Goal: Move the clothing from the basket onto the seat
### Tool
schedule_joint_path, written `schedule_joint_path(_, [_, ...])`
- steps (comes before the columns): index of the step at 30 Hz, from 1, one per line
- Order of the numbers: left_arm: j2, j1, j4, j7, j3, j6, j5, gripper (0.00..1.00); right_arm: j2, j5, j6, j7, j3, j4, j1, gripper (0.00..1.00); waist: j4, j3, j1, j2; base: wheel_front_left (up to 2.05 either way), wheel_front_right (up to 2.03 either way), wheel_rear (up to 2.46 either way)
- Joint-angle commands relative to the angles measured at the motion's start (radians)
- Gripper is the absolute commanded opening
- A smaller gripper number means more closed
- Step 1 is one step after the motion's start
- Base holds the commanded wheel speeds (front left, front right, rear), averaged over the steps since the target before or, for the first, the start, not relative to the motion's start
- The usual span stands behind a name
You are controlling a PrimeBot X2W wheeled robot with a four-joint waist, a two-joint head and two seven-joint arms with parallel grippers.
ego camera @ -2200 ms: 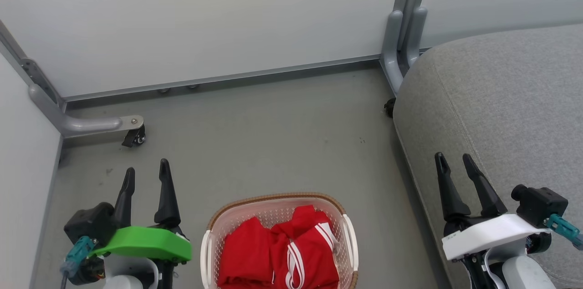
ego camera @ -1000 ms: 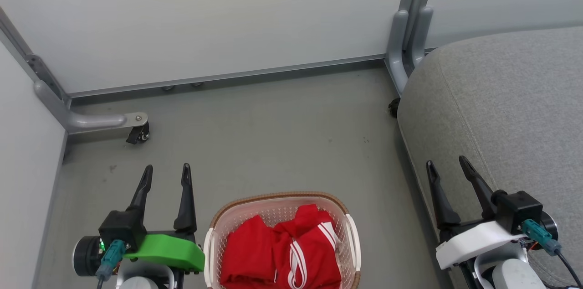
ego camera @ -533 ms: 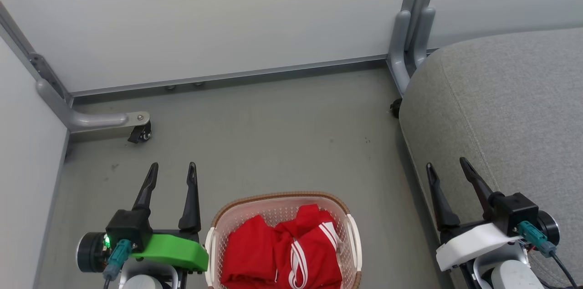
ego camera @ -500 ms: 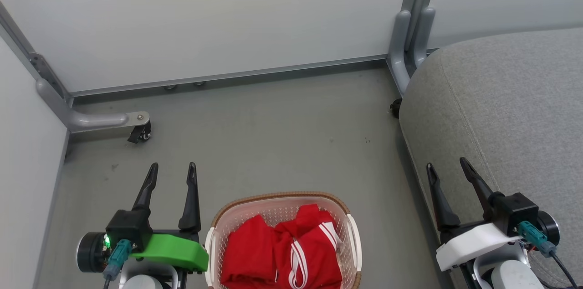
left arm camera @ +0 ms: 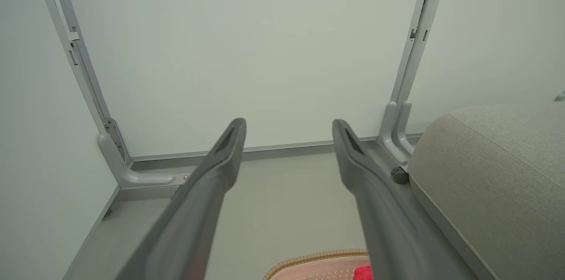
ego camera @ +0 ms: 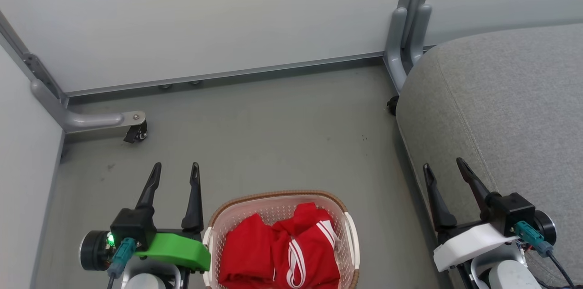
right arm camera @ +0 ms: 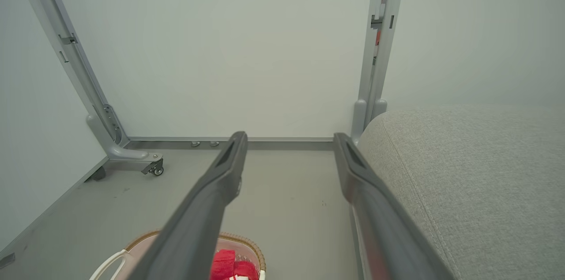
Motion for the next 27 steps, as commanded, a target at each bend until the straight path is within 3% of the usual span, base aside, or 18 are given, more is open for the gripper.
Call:
schedule_joint_path(1, [0.004, -0.02, 0.006, -0.001, -0.005, -0.007, 0.013, 1.0, -0.002, 0.0, -0.001, -0.003, 0.005, -0.004, -0.007, 1.0, -0.009, 0.009, 0.0, 0.0096, 0.0, 0.0, 0.0])
schedule_joint_path(14, [0.007, -0.142, 0.142, -0.001, -0.063, -0.05, 0.053, 1.0, -0.002, 0.021, -0.001, -0.003, 0.081, -0.079, -0.081, 1.0, -0.133, 0.146, 0.0, 0.0096, 0.0, 0.0, 0.0])
schedule_joint_path(27, [0.061, -0.336, 0.35, -0.001, -0.128, -0.075, 0.093, 1.0, -0.001, 0.051, -0.001, -0.003, 0.135, -0.211, -0.197, 1.0, -0.26, 0.372, 0.0, 0.0096, 0.0, 0.0, 0.0])
